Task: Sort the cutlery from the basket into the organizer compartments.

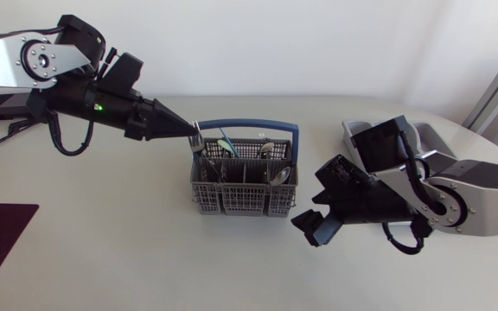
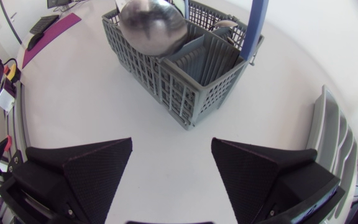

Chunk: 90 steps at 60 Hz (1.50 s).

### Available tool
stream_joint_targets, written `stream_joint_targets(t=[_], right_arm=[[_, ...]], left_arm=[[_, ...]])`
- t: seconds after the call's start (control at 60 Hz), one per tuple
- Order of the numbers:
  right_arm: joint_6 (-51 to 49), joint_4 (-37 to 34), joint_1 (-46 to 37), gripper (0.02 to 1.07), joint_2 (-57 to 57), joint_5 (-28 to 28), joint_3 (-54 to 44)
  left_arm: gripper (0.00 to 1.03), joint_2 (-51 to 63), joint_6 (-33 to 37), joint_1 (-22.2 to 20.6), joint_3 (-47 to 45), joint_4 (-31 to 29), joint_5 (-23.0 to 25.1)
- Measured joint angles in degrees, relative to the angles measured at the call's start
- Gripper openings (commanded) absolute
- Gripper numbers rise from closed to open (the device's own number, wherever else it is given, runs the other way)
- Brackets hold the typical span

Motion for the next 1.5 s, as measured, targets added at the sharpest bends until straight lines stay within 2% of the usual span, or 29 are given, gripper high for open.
stream_joint_targets(t=[0.1, 0.3, 0.683, 0.817, 0.867, 0.933, 1.117, 1.3, 1.5], right_arm=[[0.0, -0.2, 0.1, 0.94, 0.0, 0.0, 0.0], [0.0, -1.7, 0.1, 0.97, -1.0, 0.0, 0.2], [0.0, -3.4, 0.2, 0.97, -11.9, 0.6, 0.2], [-0.2, -5.1, 0.4, 0.97, -18.0, 1.7, 0.4], [-0.6, -6.1, 0.4, 1.02, -20.1, 1.8, 0.6], [-0.9, -7.5, 0.4, 1.02, -22.7, 1.9, 0.9], [-2.7, -11.0, 3.5, 1.02, -28.1, 1.9, 1.5], [-4.8, -13.5, 7.5, 1.02, -30.7, 1.7, 1.7], [-6.2, -13.5, 7.9, 1.02, -31.0, 0.3, 1.9]], left_arm=[[0.04, 0.5, -0.9, 0.8, 1.7, -1.9, 1.7], [0.04, -2.0, -1.2, 1.1, 2.1, -4.2, 2.3], [0.04, -23.6, -4.6, 0.6, 2.1, -4.5, 2.7], [0.04, -28.4, -5.7, -1.7, 2.1, -4.5, 2.8], [0.04, -29.7, -5.8, -2.9, 1.9, -4.5, 2.9], [0.04, -30.8, -5.9, -4.4, 1.5, -4.2, 2.8], [0.04, -31.4, -7.8, -10.3, -1.0, -0.7, 1.6], [0.04, -28.0, -9.4, -16.2, -3.4, 4.2, 0.8], [0.04, -21.8, -9.9, -19.2, -4.0, 7.0, 0.2]])
